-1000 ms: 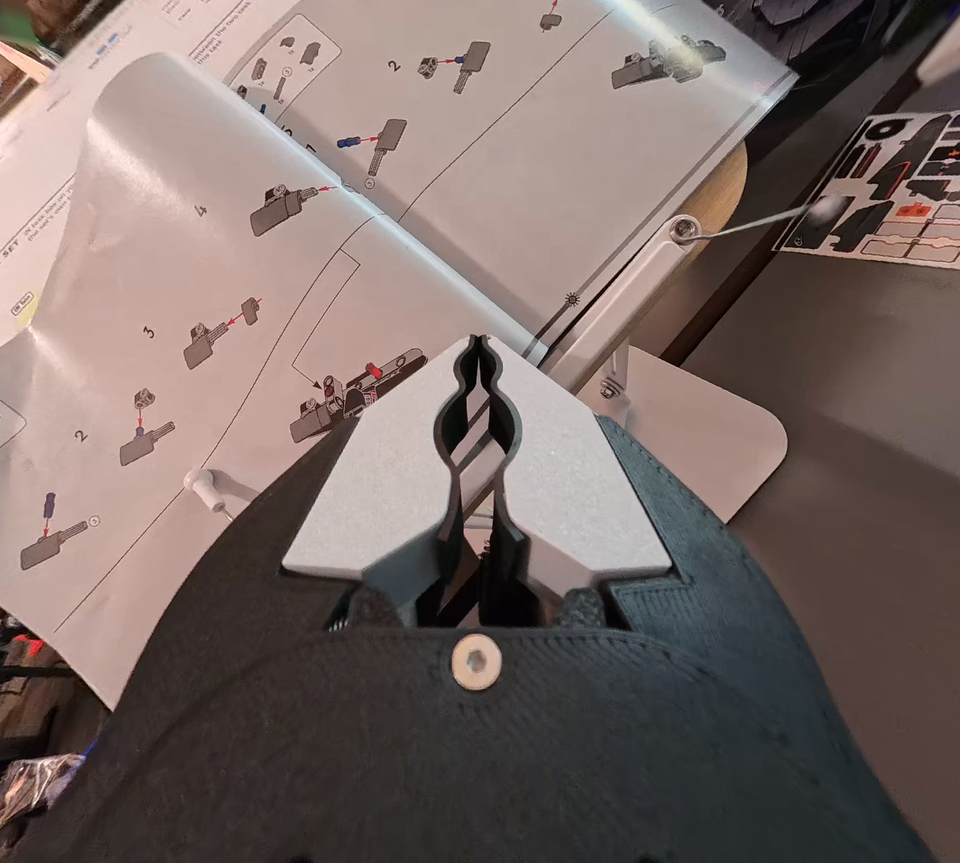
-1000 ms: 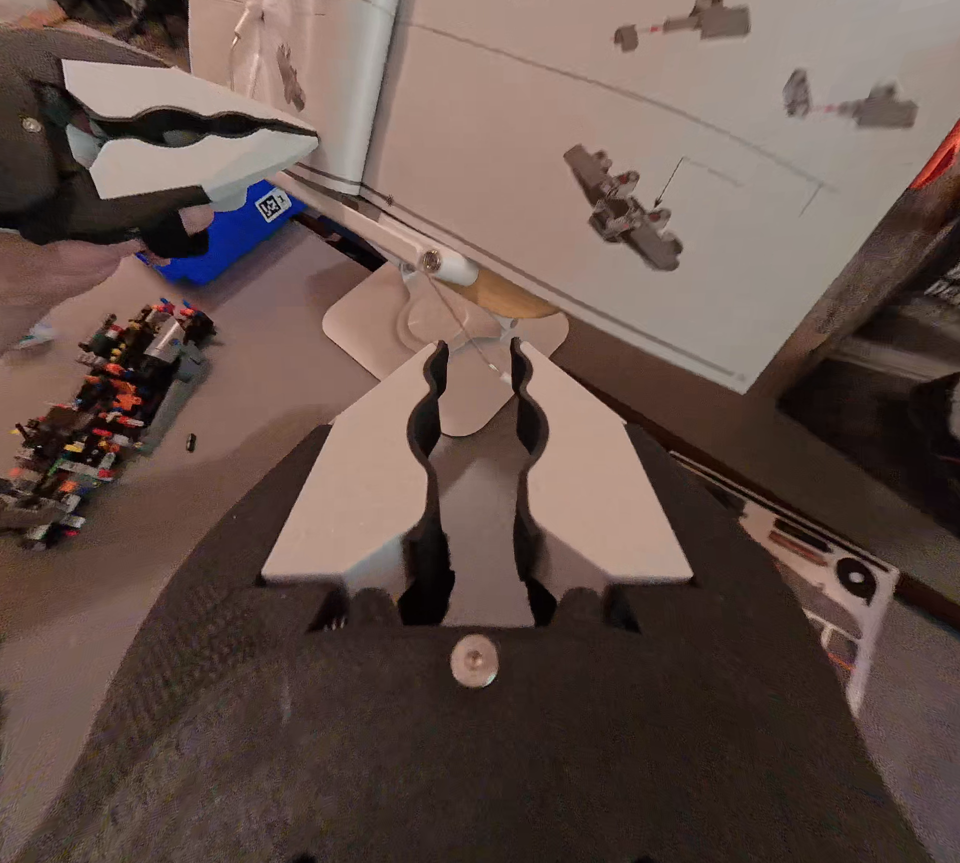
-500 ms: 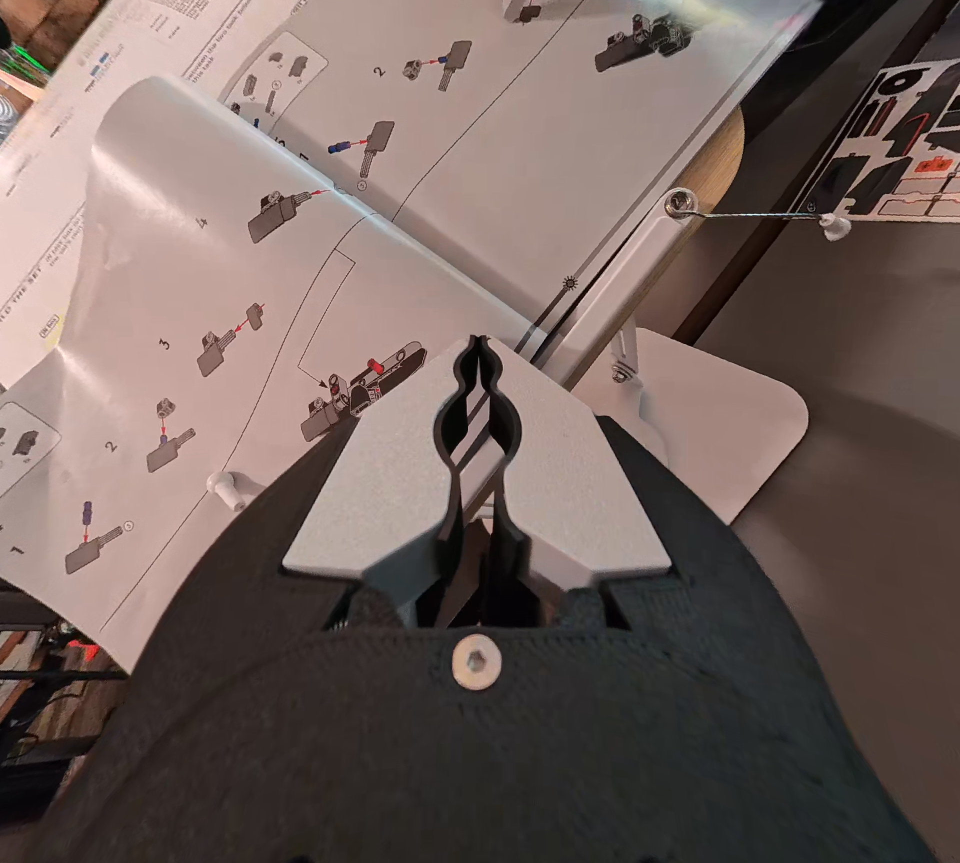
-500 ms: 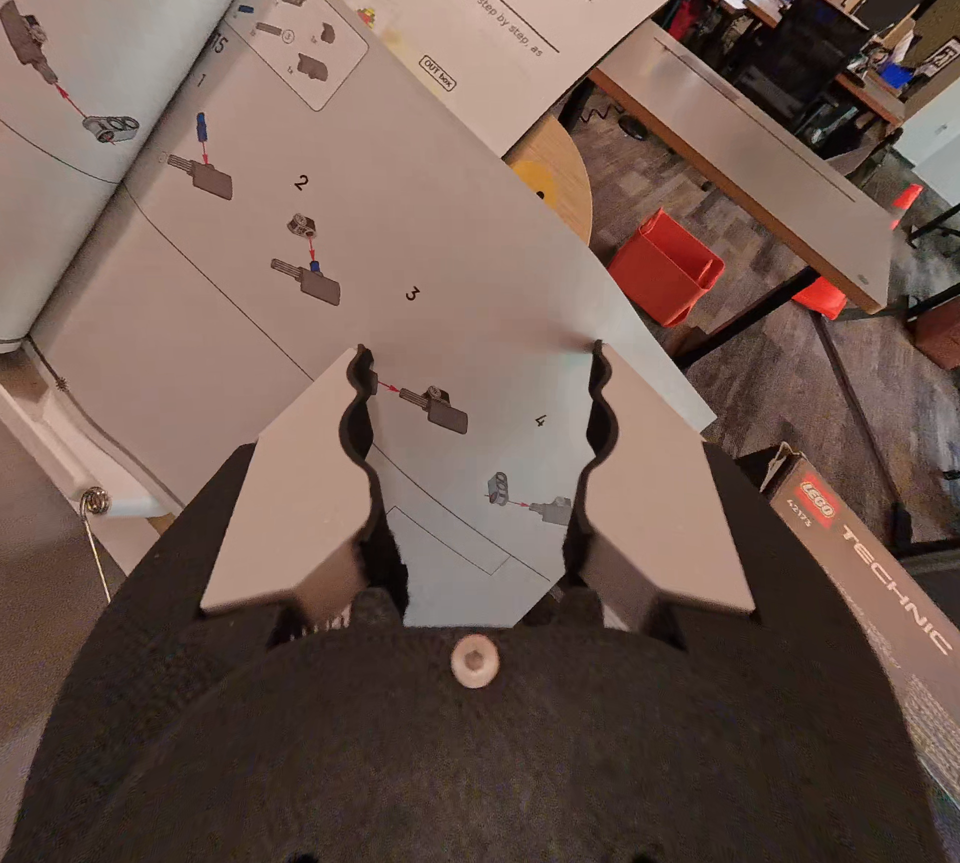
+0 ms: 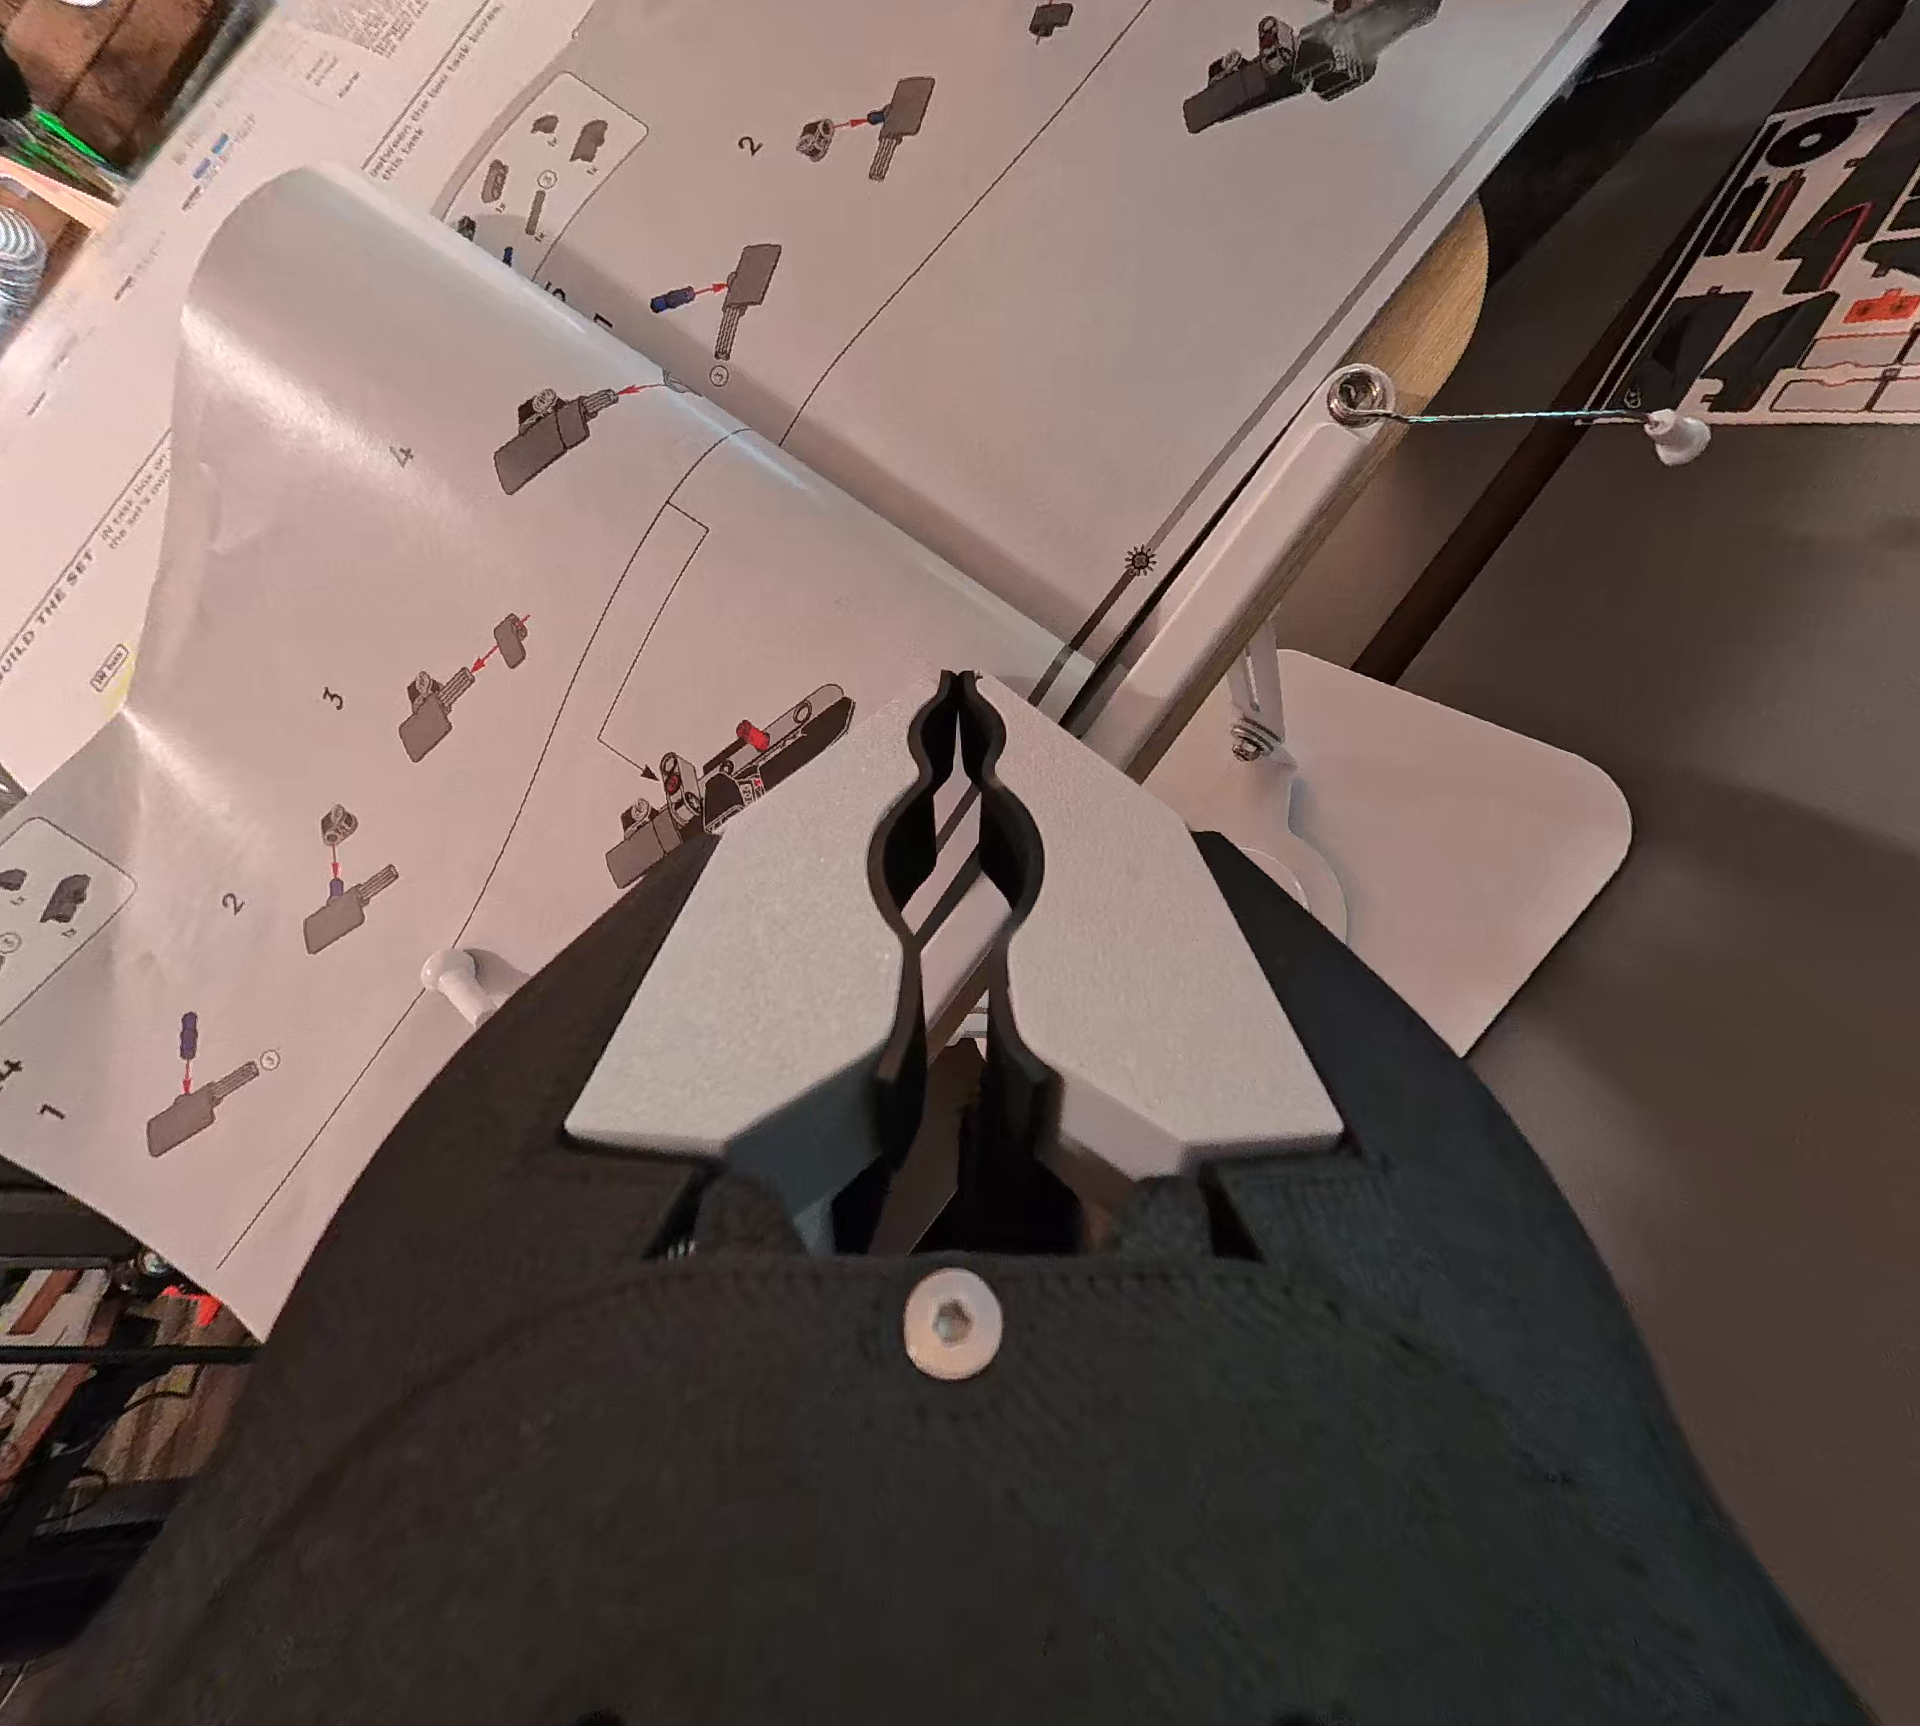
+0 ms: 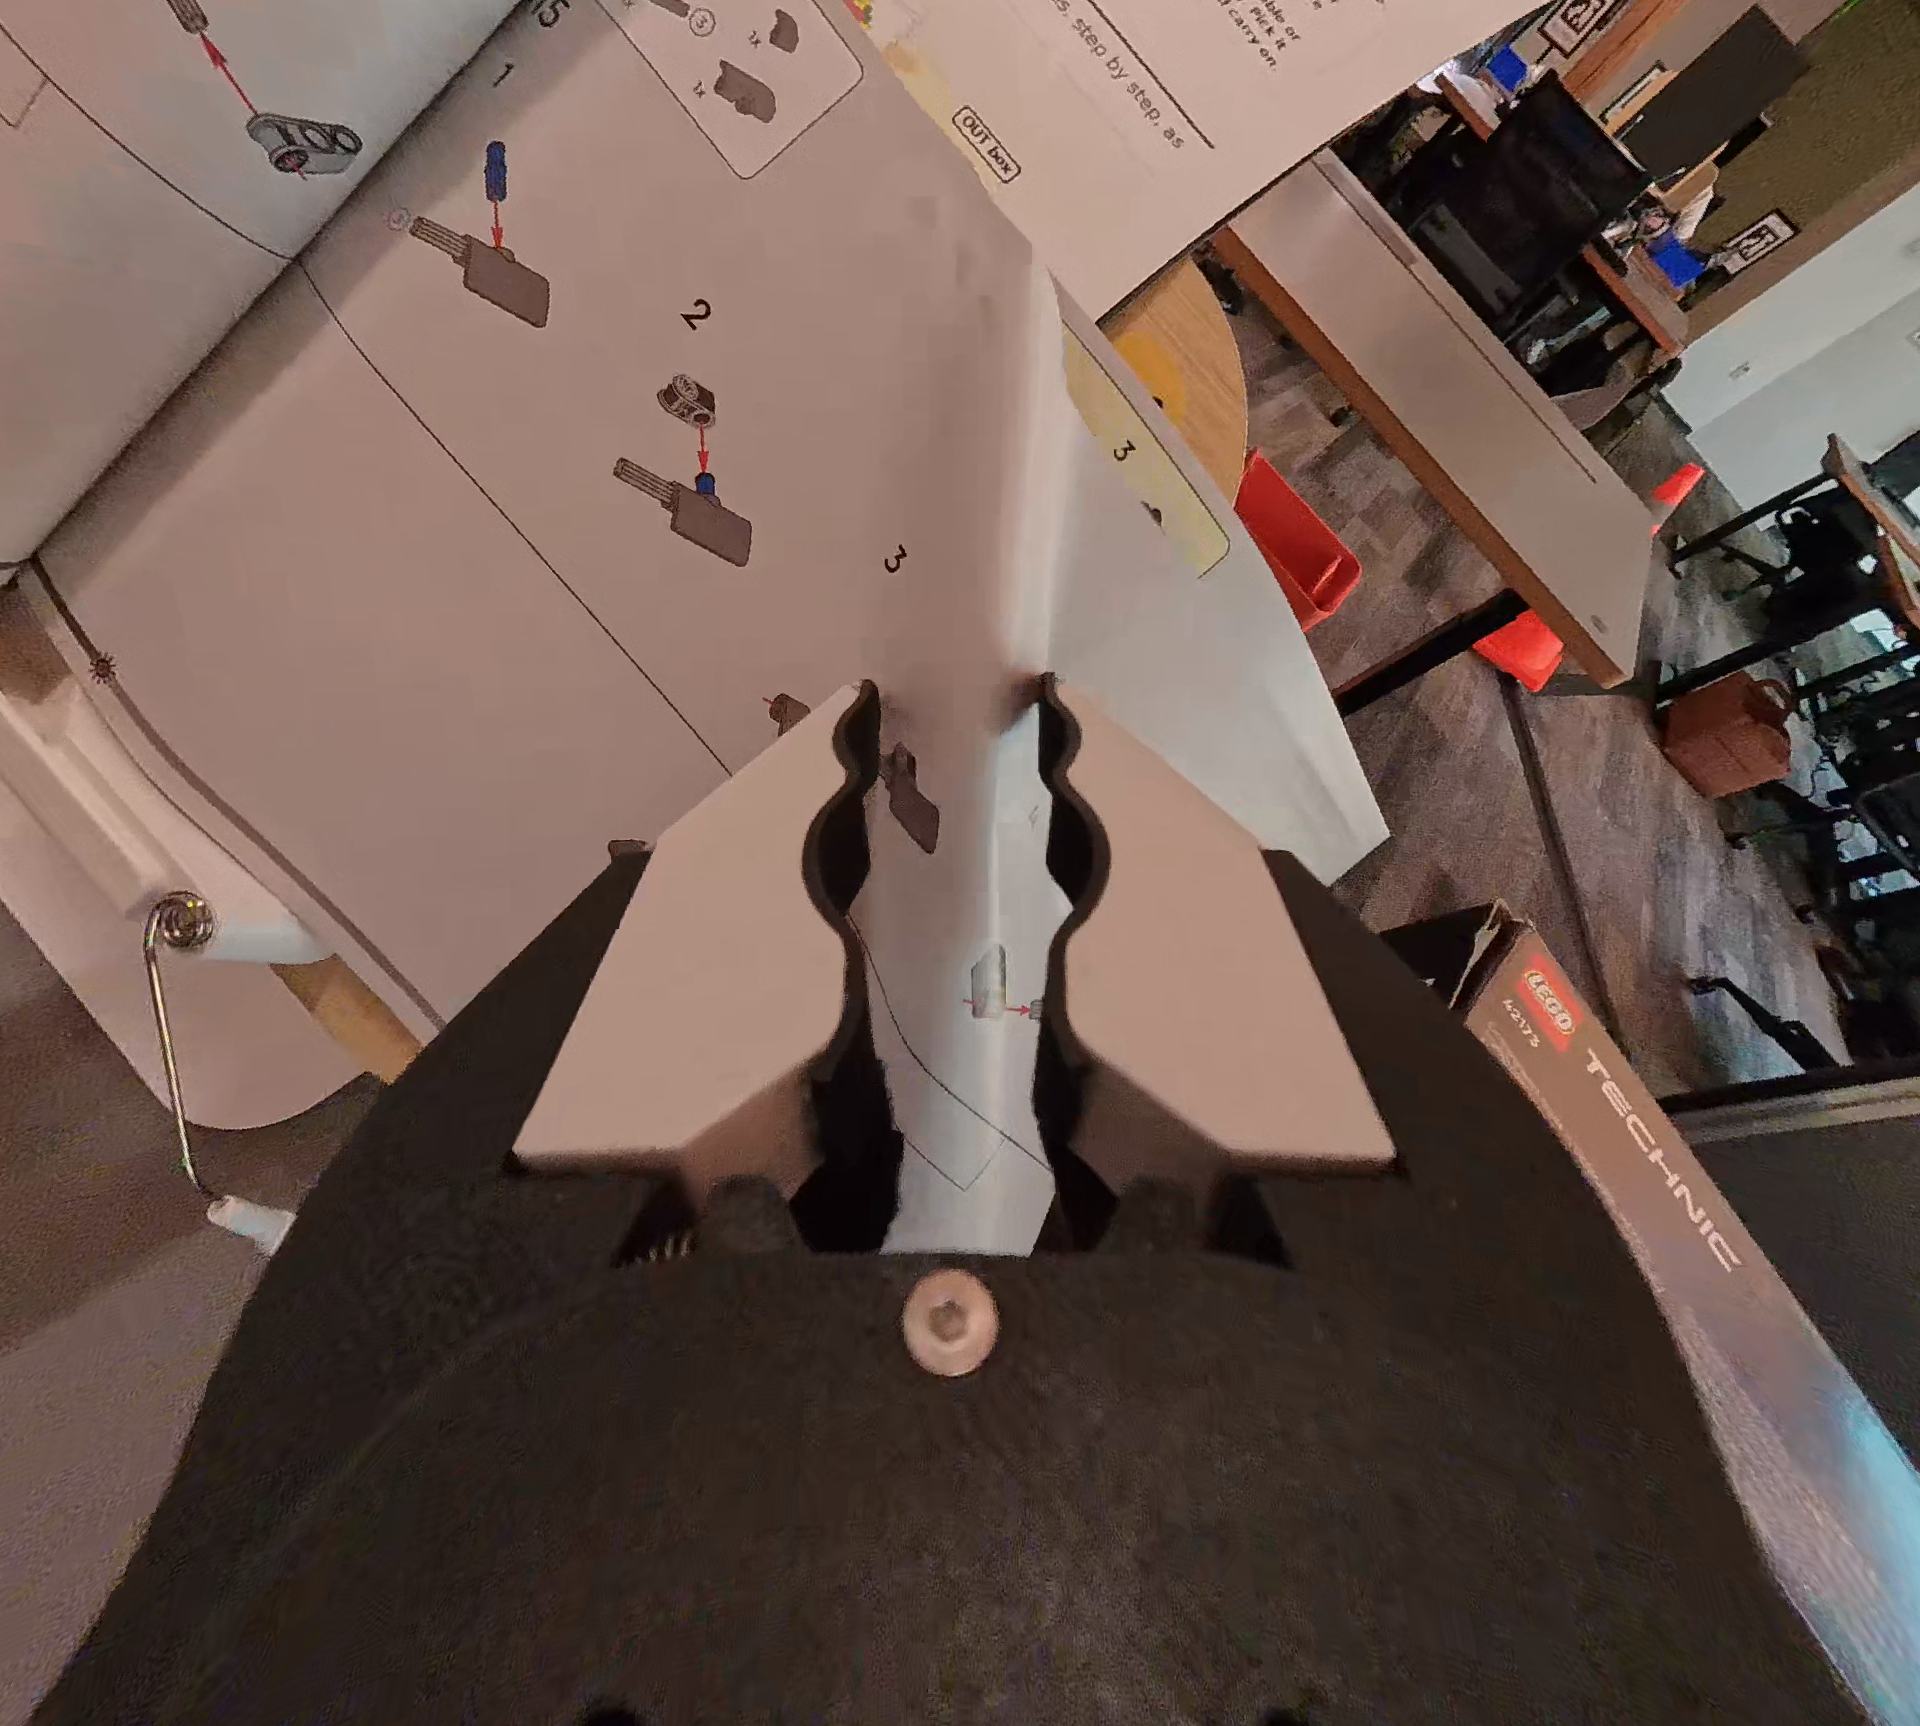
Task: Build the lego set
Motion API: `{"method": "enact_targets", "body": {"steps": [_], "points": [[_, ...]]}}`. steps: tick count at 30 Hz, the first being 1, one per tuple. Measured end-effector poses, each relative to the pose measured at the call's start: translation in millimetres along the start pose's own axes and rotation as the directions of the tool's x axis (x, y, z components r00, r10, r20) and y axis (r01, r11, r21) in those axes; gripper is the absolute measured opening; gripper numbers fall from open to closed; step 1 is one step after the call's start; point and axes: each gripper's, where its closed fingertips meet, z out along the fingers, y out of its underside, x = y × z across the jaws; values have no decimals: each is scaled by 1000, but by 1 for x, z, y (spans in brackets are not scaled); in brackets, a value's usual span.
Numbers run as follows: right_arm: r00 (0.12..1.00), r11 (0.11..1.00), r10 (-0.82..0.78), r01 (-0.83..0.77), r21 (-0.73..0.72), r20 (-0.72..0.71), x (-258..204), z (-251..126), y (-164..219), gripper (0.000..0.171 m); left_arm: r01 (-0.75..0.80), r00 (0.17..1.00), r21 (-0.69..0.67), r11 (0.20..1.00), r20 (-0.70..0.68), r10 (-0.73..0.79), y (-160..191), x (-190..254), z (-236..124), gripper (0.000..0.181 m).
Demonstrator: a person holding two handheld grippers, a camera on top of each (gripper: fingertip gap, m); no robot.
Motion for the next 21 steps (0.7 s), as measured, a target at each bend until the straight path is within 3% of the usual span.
{"method": "enact_targets", "body": {"steps": [4, 9, 14, 21], "points": [[997, 997, -79, 79, -3, 28, -15, -5, -1, 0, -1, 1000, 2, 1000, -2, 1, 0, 1, -1, 0], [976, 999, -23, 28, -20, 215, -43, -28, -17, 0, -1, 1000, 4, 1000, 0, 1, 0, 1, -1, 0], [833, 978, 194, -208, -32, 518, -87, -49, -68, 0, 23, 1000, 22, 999, 9, -24, -2, 0, -5, 0], [735, 894, 343, -446, 36, 585, -108, -25, -132, 0, 164, 986, 146, 976, -35, -160, -17, 1, -41, 57]]}}
